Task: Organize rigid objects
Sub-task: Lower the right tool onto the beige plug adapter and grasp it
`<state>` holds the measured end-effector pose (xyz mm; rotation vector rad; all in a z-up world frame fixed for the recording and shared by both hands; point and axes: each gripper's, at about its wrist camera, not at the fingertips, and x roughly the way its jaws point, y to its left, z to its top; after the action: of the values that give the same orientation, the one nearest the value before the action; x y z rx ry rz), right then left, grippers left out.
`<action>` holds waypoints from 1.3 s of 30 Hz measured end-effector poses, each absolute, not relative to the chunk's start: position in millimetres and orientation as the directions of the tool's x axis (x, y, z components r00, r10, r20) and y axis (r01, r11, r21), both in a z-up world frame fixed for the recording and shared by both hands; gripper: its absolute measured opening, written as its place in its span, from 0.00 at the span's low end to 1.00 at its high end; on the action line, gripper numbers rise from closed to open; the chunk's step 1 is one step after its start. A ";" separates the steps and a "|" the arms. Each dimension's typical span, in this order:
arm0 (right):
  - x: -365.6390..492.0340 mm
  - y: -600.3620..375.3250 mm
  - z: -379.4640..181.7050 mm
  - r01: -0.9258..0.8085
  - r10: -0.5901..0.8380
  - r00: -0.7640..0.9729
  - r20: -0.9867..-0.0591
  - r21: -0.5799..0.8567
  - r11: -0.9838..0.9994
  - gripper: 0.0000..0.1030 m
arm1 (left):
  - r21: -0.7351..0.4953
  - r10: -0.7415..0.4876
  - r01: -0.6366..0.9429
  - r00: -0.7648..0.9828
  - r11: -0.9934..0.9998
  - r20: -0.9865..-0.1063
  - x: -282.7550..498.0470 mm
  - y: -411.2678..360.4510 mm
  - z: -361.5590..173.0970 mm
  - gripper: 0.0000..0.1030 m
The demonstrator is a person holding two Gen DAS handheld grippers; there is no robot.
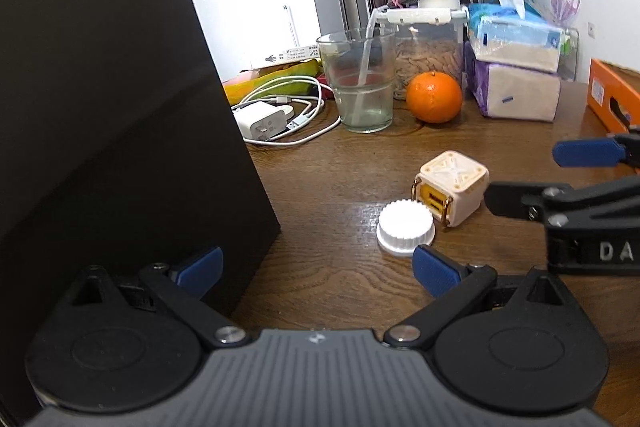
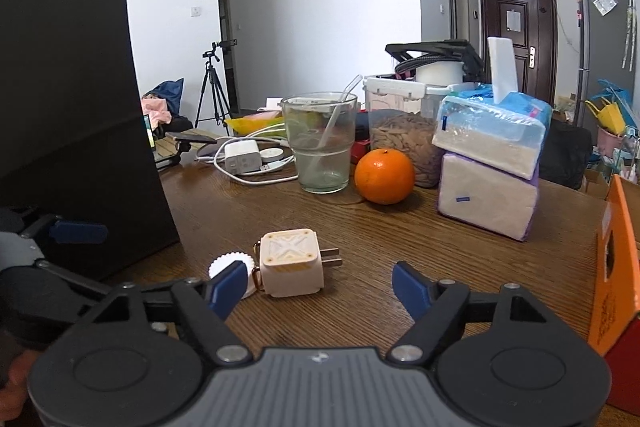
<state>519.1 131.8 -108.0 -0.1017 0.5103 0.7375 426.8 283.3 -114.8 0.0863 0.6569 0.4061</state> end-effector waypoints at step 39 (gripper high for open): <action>550.4 176.9 -123.6 -0.717 0.631 0.561 -0.535 0.065 0.694 0.61 | 0.284 0.469 -0.373 0.682 0.883 -0.561 421.7 279.3 -115.0 1.00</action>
<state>550.4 176.9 -123.6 -0.1669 0.5615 0.7985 421.7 279.3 -115.0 0.1512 0.6699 0.4740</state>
